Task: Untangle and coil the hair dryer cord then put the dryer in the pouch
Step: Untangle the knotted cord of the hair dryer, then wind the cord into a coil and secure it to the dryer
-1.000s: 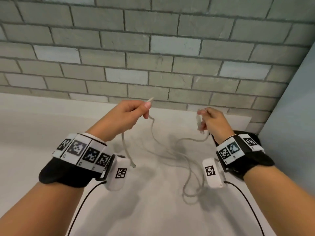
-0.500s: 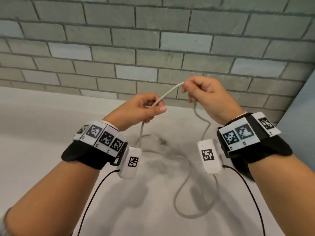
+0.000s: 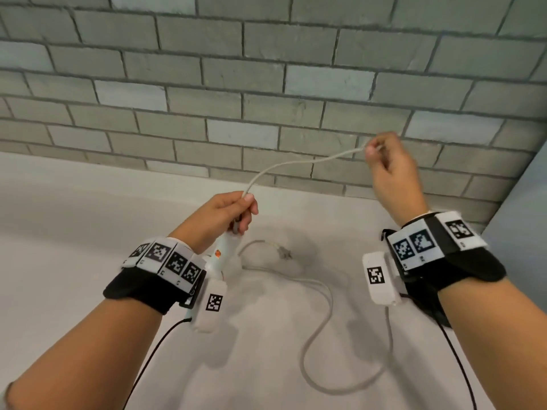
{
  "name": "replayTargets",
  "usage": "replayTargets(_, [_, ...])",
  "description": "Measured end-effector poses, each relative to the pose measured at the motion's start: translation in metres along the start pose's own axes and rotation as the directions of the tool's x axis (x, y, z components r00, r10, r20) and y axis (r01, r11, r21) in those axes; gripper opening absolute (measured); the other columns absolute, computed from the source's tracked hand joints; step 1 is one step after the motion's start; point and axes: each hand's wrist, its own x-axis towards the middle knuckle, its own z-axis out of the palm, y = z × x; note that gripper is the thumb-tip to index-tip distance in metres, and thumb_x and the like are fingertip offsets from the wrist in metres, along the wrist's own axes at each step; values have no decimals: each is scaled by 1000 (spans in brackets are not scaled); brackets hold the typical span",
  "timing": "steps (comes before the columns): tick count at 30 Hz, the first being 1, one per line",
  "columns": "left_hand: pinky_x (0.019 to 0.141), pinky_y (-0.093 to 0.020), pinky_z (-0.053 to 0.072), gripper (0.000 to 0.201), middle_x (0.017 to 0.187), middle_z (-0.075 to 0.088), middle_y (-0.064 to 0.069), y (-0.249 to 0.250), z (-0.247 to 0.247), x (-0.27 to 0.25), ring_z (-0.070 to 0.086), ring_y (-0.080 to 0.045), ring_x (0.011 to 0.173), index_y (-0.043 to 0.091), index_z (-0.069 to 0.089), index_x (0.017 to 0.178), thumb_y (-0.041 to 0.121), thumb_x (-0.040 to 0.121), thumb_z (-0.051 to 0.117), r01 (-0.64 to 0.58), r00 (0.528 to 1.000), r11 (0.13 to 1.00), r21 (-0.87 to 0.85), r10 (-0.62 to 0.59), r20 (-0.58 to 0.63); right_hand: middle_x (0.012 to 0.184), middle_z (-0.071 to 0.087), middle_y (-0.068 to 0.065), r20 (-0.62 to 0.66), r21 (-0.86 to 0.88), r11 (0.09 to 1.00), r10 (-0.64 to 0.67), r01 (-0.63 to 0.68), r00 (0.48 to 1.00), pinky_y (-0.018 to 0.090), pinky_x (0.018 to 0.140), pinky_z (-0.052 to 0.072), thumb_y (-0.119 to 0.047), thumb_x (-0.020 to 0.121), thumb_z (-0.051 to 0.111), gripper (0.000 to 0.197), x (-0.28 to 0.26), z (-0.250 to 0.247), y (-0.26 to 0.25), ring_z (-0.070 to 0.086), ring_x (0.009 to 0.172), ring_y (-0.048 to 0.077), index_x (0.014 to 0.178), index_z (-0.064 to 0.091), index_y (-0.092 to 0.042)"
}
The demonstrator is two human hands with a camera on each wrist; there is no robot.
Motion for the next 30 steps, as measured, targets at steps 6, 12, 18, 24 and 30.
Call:
replayTargets(6, [56,-26,41,27,60,63,2,16,7,0,54,-12,53,15,61,88,31,91,39,-71,996,948,-310,83,26,54,41,-7,250,-222,974,108,-52,962,28,52,28,-12,90,51,9,-30,46,36,36,49,7,89,59,-7])
replayTargets(12, [68,-21,54,29,123,60,7,9,31,-2,63,-11,81,19,60,110,33,90,44,-92,993,889,-448,114,23,71,57,-3,518,-163,984,151,-77,842,27,65,36,-20,91,49,16,-77,75,26,49,68,18,94,63,-12])
replayTargets(18, [105,-25,28,26,131,44,33,8,31,-3,42,3,129,32,65,98,38,90,41,-134,990,922,-364,143,-4,63,57,-2,655,-13,996,79,-93,751,28,61,38,-30,89,54,15,-91,61,7,49,59,11,86,63,-18])
replayTargets(24, [108,-26,30,30,137,49,14,9,31,-1,44,-4,130,16,63,103,28,93,39,-145,988,941,-307,155,9,53,56,-13,482,203,978,-61,-44,874,9,54,33,-19,81,66,12,-77,26,-35,46,51,2,69,63,-18])
replayTargets(30, [103,-26,43,36,120,65,-1,18,23,-2,60,-13,115,21,57,120,30,88,43,-139,977,984,-112,155,150,60,43,8,496,416,904,-133,-100,858,15,48,36,-12,89,52,14,-57,1,-61,39,49,8,96,61,-21])
